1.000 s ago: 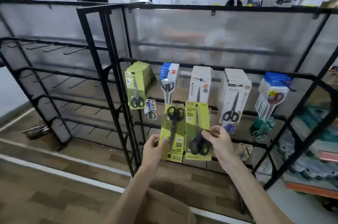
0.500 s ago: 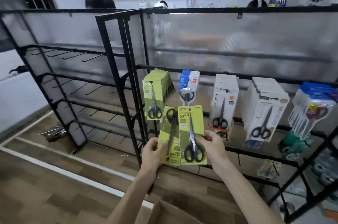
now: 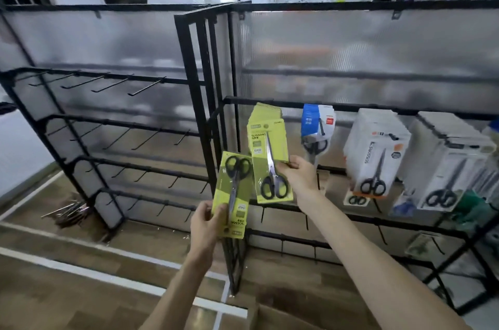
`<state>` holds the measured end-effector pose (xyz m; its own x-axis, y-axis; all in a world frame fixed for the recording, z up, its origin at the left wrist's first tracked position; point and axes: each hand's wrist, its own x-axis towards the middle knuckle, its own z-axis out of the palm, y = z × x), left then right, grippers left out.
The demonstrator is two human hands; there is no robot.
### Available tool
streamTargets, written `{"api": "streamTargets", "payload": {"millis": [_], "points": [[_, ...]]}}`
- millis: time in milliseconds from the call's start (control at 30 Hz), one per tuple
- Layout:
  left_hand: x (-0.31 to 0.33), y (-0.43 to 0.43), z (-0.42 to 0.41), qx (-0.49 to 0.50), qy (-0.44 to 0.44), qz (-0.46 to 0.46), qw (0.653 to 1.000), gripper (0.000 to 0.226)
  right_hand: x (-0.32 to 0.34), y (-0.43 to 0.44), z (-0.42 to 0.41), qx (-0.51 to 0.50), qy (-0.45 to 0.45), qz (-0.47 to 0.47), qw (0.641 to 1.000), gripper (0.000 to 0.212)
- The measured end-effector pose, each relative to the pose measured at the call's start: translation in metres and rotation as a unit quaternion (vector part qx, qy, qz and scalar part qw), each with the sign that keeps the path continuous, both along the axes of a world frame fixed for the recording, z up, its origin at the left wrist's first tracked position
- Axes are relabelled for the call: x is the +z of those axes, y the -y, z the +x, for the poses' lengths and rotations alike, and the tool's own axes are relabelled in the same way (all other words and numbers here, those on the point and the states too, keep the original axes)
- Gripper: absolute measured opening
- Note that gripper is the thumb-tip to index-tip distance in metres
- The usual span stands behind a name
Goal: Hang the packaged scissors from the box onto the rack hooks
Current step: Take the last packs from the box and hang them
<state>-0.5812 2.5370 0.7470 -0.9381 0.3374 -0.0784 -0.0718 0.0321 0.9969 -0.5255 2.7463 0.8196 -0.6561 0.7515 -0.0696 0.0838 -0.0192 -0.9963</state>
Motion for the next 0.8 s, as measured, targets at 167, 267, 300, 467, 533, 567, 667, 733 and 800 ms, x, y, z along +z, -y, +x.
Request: {"api": "streamTargets", "payload": {"millis": [167, 267, 300, 467, 533, 567, 667, 733, 800], "points": [[0.007, 0.006, -0.029, 0.021, -0.017, 0.025, 0.999, 0.021, -0.004, -0.003, -0.041, -0.049, 0.05, -0.015, 0.997, 0.013], [0.007, 0.005, -0.039, 0.02, -0.014, 0.031, 0.999, 0.02, -0.008, -0.004, -0.051, -0.065, 0.064, -0.007, 0.996, 0.012], [0.007, 0.006, -0.04, 0.022, -0.006, 0.028, 0.999, 0.02, -0.011, -0.003, -0.052, -0.063, 0.07, -0.001, 0.996, 0.01], [0.005, 0.006, -0.044, 0.006, 0.012, 0.036, 0.999, 0.018, -0.019, 0.003, -0.047, -0.08, 0.069, -0.01, 0.994, 0.009], [0.005, 0.006, -0.043, 0.0, 0.02, 0.044, 0.999, 0.018, -0.017, 0.002, -0.047, -0.085, 0.081, -0.007, 0.993, 0.007], [0.006, 0.006, -0.043, -0.005, 0.02, 0.044, 0.999, 0.018, -0.014, 0.002, -0.048, -0.086, 0.093, -0.005, 0.992, 0.007], [0.011, 0.008, -0.04, -0.032, 0.019, 0.048, 0.998, 0.017, -0.01, 0.0, -0.051, -0.067, 0.201, 0.089, 0.973, 0.022], [0.016, 0.009, -0.039, -0.057, 0.009, 0.046, 0.997, 0.015, -0.007, 0.006, -0.046, -0.057, 0.237, 0.173, 0.954, 0.02], [0.02, 0.009, -0.04, -0.075, -0.009, 0.037, 0.996, 0.015, 0.0, 0.016, -0.034, -0.07, 0.183, 0.258, 0.946, 0.022]]}}
